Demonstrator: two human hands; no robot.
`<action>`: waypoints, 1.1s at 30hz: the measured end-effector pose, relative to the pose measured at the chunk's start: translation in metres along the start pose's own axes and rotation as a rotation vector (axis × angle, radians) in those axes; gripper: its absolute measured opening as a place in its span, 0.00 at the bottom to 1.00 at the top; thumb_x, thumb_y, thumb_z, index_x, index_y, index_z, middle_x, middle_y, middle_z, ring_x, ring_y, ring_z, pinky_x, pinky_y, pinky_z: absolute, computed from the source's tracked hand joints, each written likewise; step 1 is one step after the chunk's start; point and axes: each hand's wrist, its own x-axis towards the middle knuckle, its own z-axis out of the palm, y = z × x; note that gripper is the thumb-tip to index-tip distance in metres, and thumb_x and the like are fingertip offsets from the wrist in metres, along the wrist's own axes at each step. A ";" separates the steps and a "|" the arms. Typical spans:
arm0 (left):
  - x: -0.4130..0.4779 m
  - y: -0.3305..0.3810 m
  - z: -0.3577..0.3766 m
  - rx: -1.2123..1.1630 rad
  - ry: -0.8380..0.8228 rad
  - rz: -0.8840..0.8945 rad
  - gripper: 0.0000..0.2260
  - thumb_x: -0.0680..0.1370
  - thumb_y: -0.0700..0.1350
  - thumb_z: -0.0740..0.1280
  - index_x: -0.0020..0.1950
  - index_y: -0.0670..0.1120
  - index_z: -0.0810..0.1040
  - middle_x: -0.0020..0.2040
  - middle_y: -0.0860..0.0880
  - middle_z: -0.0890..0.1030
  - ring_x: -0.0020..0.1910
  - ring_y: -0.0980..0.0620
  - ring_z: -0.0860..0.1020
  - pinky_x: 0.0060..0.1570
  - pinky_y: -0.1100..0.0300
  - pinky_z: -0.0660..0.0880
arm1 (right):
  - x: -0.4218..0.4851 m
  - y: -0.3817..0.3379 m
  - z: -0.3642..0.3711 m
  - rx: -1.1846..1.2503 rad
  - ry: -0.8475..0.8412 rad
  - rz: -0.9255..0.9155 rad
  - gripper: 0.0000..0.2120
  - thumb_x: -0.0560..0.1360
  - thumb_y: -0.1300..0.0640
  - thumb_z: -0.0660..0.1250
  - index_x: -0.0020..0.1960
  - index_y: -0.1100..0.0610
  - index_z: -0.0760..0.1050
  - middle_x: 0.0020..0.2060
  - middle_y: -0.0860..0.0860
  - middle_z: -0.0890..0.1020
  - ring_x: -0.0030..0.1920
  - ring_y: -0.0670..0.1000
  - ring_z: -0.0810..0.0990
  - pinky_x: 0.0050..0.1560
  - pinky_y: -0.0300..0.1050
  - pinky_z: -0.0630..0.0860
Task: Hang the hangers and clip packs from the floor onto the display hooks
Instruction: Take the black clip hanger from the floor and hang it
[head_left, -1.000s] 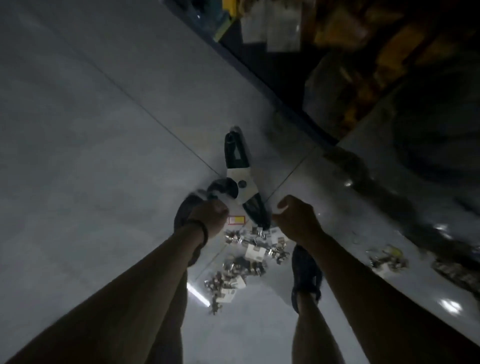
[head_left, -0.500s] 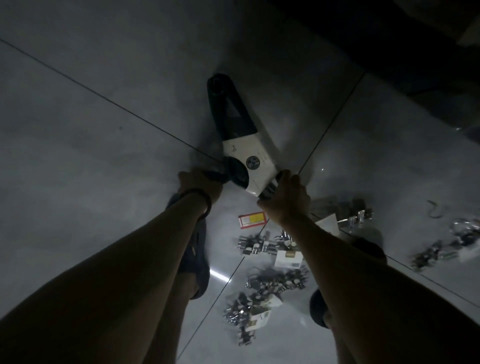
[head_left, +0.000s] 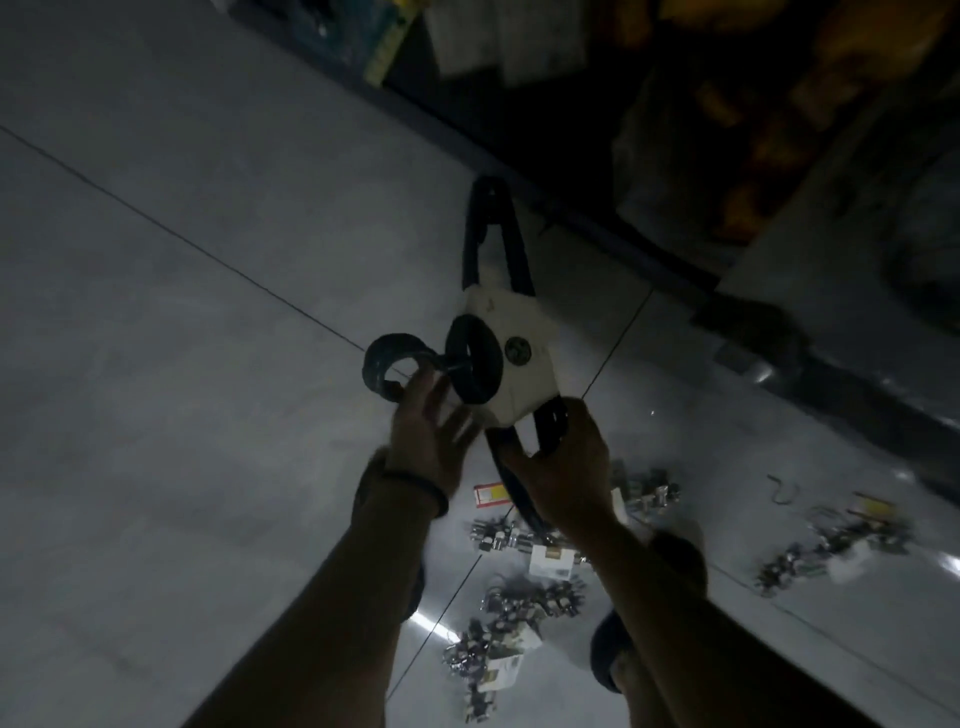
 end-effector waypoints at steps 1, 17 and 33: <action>-0.028 0.006 0.011 -0.019 -0.043 -0.046 0.22 0.82 0.57 0.67 0.73 0.50 0.77 0.65 0.47 0.84 0.63 0.45 0.82 0.57 0.49 0.80 | -0.017 -0.013 -0.013 0.044 -0.002 0.015 0.30 0.65 0.28 0.74 0.58 0.41 0.67 0.52 0.43 0.79 0.50 0.45 0.82 0.45 0.40 0.82; -0.467 0.089 0.109 0.566 0.044 0.540 0.27 0.74 0.56 0.79 0.68 0.62 0.70 0.60 0.54 0.86 0.60 0.52 0.83 0.66 0.43 0.78 | -0.248 -0.280 -0.418 -0.156 -0.036 -0.531 0.24 0.78 0.44 0.73 0.68 0.53 0.72 0.56 0.48 0.77 0.52 0.45 0.76 0.47 0.39 0.72; -0.746 0.046 0.127 1.417 -0.050 1.040 0.31 0.67 0.73 0.72 0.66 0.60 0.79 0.61 0.54 0.84 0.62 0.48 0.81 0.66 0.49 0.76 | -0.452 -0.316 -0.590 -0.082 -0.072 -0.756 0.11 0.76 0.40 0.74 0.48 0.45 0.79 0.39 0.44 0.82 0.39 0.40 0.82 0.37 0.39 0.77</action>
